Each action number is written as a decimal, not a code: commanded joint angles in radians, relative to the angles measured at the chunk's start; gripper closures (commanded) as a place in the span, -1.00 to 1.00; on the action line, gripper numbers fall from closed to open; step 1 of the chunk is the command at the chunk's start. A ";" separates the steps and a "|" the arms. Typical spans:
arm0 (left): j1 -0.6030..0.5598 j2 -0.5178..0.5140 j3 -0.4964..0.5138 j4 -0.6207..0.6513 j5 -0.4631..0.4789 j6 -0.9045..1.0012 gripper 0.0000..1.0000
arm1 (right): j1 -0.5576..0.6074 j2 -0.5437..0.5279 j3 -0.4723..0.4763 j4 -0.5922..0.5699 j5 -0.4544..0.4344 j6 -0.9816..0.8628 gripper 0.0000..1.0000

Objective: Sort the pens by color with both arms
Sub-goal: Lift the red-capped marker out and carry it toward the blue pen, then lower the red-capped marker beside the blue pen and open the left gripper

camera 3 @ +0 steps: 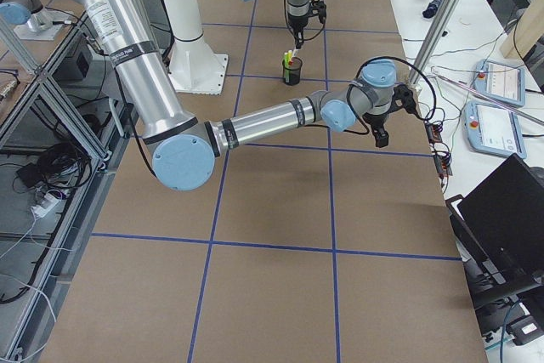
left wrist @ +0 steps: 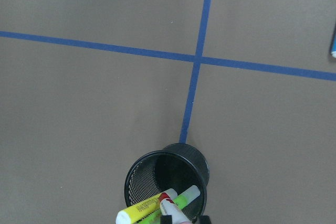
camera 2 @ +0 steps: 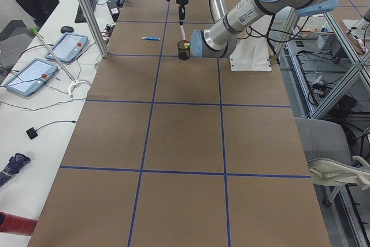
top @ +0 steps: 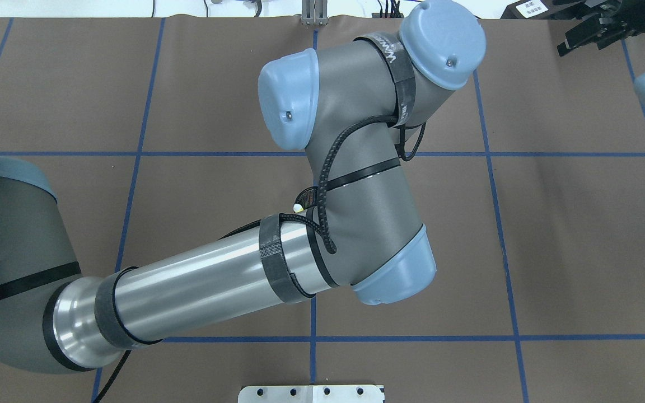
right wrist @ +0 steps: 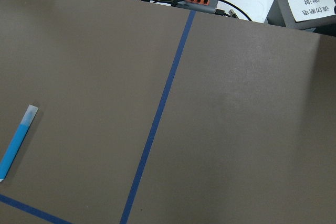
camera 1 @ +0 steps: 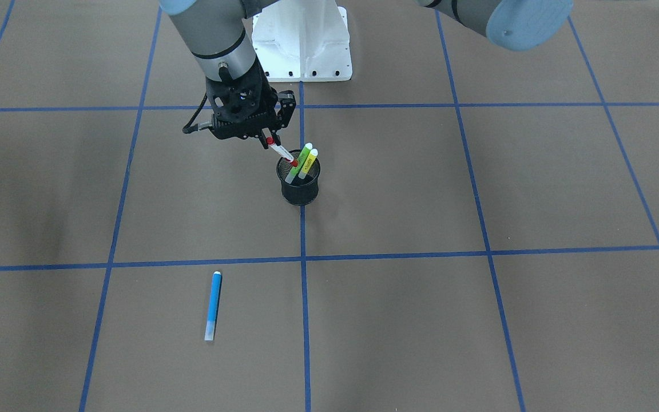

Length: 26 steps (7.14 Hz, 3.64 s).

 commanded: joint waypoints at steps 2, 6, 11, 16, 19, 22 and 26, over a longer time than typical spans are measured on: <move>-0.003 0.005 -0.161 -0.038 0.161 0.001 1.00 | 0.000 -0.003 0.000 0.000 0.000 -0.001 -1.00; -0.003 0.205 -0.160 -0.625 0.379 0.057 1.00 | 0.000 -0.011 0.000 0.001 -0.002 0.005 -1.00; -0.020 0.184 0.295 -1.231 0.562 0.162 1.00 | 0.000 -0.009 -0.008 0.000 -0.003 0.005 -1.00; -0.019 0.046 0.706 -1.401 0.609 0.163 1.00 | 0.000 -0.011 -0.023 -0.003 -0.003 0.013 -1.00; -0.014 0.046 0.725 -1.405 0.600 0.166 1.00 | 0.000 -0.012 -0.025 -0.005 -0.005 0.013 -1.00; 0.001 0.051 0.723 -1.419 0.600 0.168 0.57 | 0.000 -0.012 -0.026 -0.005 -0.005 0.013 -1.00; 0.033 0.068 0.717 -1.425 0.605 0.168 0.22 | 0.000 -0.011 -0.026 -0.003 -0.005 0.011 -1.00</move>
